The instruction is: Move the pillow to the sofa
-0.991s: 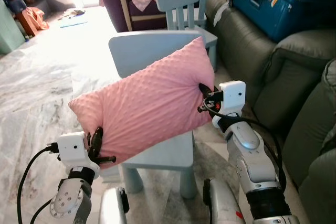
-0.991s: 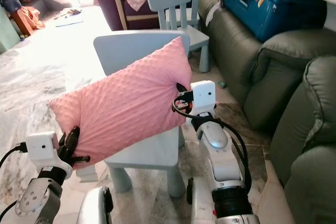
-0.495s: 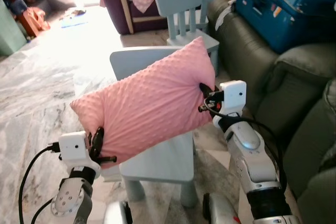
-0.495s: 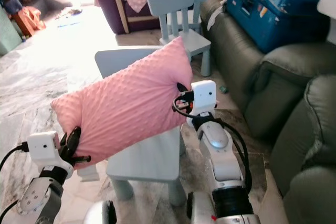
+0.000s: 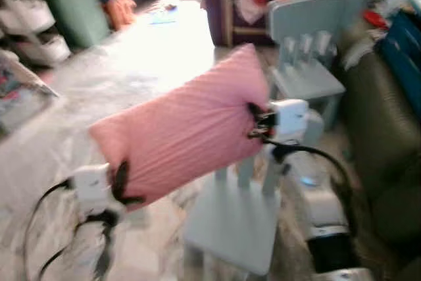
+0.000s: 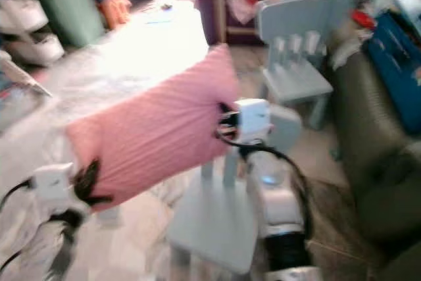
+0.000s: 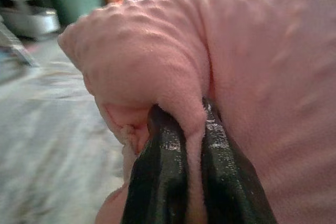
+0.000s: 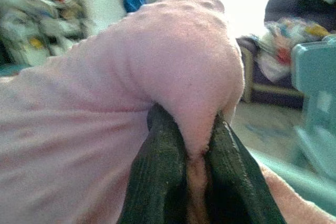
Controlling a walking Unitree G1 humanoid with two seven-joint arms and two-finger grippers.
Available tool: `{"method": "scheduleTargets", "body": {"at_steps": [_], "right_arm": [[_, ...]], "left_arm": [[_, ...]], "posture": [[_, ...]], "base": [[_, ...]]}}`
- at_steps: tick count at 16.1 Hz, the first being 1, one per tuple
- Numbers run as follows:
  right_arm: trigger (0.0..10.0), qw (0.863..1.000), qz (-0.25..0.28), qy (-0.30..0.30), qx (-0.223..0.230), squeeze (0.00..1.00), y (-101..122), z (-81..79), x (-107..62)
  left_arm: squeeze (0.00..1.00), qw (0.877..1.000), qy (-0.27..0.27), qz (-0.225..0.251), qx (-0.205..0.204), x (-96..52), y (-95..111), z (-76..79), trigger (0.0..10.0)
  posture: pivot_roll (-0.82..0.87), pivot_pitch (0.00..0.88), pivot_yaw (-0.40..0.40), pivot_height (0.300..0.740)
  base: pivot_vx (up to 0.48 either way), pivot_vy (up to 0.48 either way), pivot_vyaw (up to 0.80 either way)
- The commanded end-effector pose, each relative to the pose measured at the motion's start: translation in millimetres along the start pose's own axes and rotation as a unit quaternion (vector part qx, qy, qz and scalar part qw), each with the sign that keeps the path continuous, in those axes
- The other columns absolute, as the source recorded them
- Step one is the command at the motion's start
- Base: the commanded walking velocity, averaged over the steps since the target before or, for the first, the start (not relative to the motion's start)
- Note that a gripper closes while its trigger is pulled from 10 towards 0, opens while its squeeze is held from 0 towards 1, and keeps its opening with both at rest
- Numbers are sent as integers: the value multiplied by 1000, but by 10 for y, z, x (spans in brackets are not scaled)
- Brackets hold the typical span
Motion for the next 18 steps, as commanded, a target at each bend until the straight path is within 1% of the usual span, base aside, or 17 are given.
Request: {"method": "scheduleTargets", "body": {"at_steps": [1, 8, 13, 16, 17, 18], "right_arm": [[0, 999, 3, -37, -7, 0, 0, 256, -86], [0, 999, 6, -39, -5, 0, 5, 249, -81], [0, 999, 7, -40, -3, 0, 6, 240, -73], [0, 999, 8, -43, -2, 0, 2, 254, -85], [0, 999, 7, -44, -2, 0, -2, 258, -89], [0, 999, 7, -44, -2, 0, -2, 260, -91]], "left_arm": [[0, 1000, -24, 6, -1, 55, 40, 136, 0], [0, 1000, -23, 4, -1, 70, 31, 125, 0], [0, 1000, -16, 0, -1, 51, 16, 98, 0], [0, 1000, -8, -9, 10, 49, -7, 82, 0], [0, 1000, -1, -12, 23, 55, -7, 62, 3216], [0, 999, 15, -12, 32, 72, 13, 10, 9608]], "posture": [[-166, 0, 81, 740], [-163, 0, 86, 740], [-160, 0, 90, 740], [-161, 0, 92, 740], [-161, 0, 92, 740], [-160, 0, 92, 740]], "base": [[0, 0, 0], [0, 0, 0], [0, 0, 0], [0, 0, 0], [0, 0, 0], [0, 0, 0]]}}
Point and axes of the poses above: a point about 5 cm out from each wrist's last joint towards the gripper, its own x axis pointing out of the wrist towards the gripper, its own y axis along the axis of the wrist's last joint, z = x × y, the point moved 6 cm from there along x, pointing out of the wrist towards the gripper, and after that the axes turned 1 degree about -x, right-handed, at the moved point
